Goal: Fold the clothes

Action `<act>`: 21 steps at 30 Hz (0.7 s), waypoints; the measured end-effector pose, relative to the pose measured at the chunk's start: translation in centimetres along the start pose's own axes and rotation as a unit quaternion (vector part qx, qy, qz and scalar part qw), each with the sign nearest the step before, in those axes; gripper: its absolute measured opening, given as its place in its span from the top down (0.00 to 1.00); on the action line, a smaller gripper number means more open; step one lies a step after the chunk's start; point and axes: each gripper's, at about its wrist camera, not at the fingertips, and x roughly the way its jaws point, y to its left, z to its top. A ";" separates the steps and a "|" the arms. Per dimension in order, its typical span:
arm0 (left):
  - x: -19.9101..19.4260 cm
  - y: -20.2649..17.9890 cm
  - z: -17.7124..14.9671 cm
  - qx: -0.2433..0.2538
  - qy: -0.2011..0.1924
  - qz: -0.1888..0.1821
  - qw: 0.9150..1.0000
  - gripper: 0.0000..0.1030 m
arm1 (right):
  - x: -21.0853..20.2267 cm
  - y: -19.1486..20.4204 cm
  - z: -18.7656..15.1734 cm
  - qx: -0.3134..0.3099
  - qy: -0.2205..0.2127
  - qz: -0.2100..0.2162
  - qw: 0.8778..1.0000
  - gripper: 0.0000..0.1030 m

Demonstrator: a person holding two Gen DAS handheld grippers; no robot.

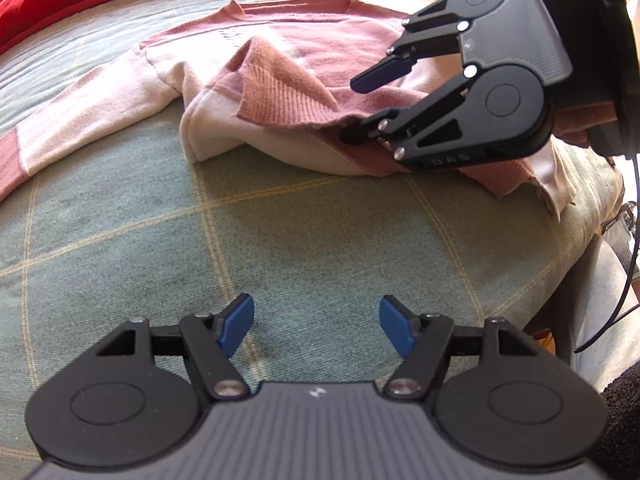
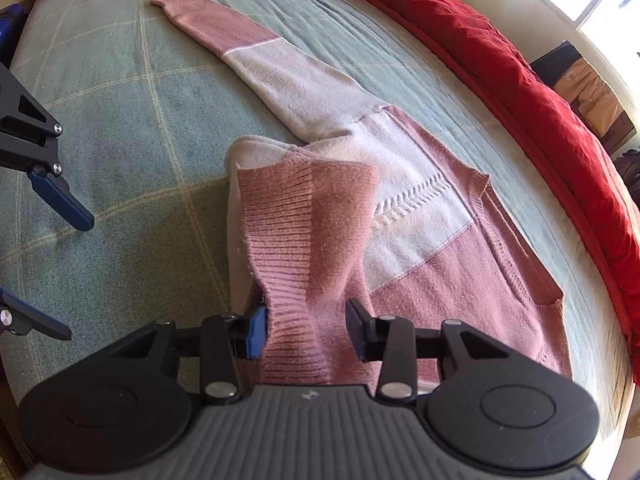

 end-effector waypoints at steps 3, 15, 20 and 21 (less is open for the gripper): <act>0.1 -0.2 0.2 0.008 0.003 0.003 1.000 0.32 | 0.4 0.9 0.1 -0.023 0.006 -0.009 1.000 0.75; -1.3 -0.9 -0.9 0.039 0.002 0.029 0.999 0.32 | -3.0 -0.2 1.2 -0.008 -0.005 0.036 0.999 0.89; -2.4 -1.4 -1.6 0.045 -0.002 0.039 0.998 0.32 | -5.4 0.3 1.9 -0.008 -0.011 0.085 0.996 0.89; -2.6 -1.4 -1.8 0.044 -0.003 0.041 0.998 0.32 | -5.7 0.5 2.0 -0.008 -0.011 0.093 0.996 0.89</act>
